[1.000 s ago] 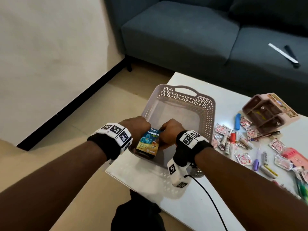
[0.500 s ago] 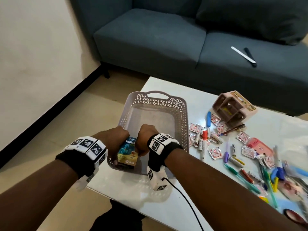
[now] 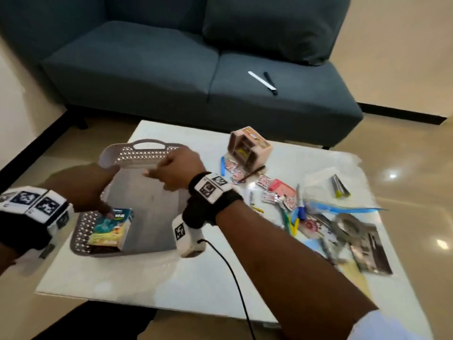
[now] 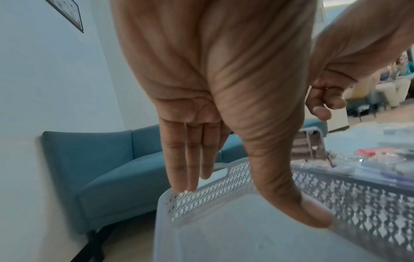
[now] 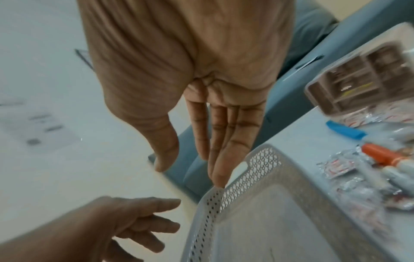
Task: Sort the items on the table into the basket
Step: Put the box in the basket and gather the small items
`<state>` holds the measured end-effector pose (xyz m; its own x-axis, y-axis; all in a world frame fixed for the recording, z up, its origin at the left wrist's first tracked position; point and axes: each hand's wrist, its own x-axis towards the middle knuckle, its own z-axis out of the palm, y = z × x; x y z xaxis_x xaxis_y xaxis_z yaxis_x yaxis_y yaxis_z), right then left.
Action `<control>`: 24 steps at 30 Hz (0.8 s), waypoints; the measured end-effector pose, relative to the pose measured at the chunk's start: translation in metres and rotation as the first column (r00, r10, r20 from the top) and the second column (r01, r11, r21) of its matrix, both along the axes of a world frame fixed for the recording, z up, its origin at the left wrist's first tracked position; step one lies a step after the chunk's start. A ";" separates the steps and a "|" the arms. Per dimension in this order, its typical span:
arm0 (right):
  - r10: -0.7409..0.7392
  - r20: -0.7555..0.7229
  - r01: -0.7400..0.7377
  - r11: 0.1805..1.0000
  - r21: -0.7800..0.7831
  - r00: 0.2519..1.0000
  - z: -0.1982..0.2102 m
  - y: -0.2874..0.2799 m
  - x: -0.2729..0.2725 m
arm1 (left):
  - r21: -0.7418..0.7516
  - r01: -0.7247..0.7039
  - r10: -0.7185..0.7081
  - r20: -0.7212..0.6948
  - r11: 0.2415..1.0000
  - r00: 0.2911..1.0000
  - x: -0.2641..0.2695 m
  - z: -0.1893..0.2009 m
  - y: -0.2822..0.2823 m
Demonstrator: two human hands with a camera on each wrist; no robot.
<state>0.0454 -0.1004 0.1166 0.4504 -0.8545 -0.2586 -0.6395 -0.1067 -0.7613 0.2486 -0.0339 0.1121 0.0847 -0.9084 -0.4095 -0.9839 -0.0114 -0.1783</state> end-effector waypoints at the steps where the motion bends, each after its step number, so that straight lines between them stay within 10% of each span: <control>1: -0.059 0.045 0.059 0.998 -0.001 0.997 0.008 0.001 -0.022 | -0.047 0.026 -0.028 -0.034 0.999 0.999 -0.015 0.009 -0.003; 10: -0.499 0.043 0.485 0.857 0.171 0.866 -0.016 0.038 -0.225 | -0.212 0.265 -0.332 -0.417 0.941 0.846 -0.229 0.002 -0.001; 17: -0.092 -0.629 0.169 0.983 0.065 0.772 -0.098 0.094 -0.280 | 0.047 0.410 -0.352 -0.434 0.911 0.830 -0.322 -0.114 0.054; 24: -0.107 -0.574 0.087 0.994 -0.063 0.812 -0.134 0.079 -0.277 | 0.078 0.376 -0.321 -0.380 0.923 0.868 -0.323 -0.148 0.041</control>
